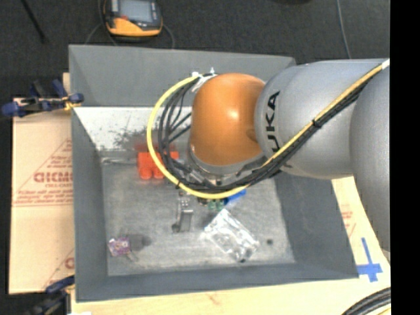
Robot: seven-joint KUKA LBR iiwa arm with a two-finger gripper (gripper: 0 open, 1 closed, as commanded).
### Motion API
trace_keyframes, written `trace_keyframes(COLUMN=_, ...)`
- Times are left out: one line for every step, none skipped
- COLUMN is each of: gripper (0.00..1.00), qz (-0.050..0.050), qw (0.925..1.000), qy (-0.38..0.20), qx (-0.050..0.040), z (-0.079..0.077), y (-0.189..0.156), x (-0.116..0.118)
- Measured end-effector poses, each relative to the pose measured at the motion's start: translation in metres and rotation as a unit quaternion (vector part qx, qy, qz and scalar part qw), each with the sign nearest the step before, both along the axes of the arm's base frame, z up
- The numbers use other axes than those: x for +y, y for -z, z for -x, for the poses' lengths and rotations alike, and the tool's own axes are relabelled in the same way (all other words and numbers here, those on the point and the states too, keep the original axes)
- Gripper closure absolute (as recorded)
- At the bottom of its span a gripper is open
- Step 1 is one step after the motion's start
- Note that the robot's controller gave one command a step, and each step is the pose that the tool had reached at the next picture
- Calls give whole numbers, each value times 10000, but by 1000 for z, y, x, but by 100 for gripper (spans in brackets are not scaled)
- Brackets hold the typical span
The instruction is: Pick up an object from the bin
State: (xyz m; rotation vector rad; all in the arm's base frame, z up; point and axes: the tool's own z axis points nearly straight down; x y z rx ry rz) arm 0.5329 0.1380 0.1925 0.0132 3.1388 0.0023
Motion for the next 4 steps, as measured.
trace_keyframes(gripper=0, qz=8, qw=9993, qy=366, qx=43, z=33, y=125, x=46)
trace_keyframes(gripper=0, qz=-10, qw=9968, qy=793, qx=-3, z=35, y=122, x=84)
trace_keyframes(gripper=100, qz=-6, qw=9967, qy=811, qx=-2, z=35, y=122, x=83)
trace_keyframes(gripper=100, qz=-16, qw=9949, qy=1009, qx=-23, z=37, y=50, x=88)
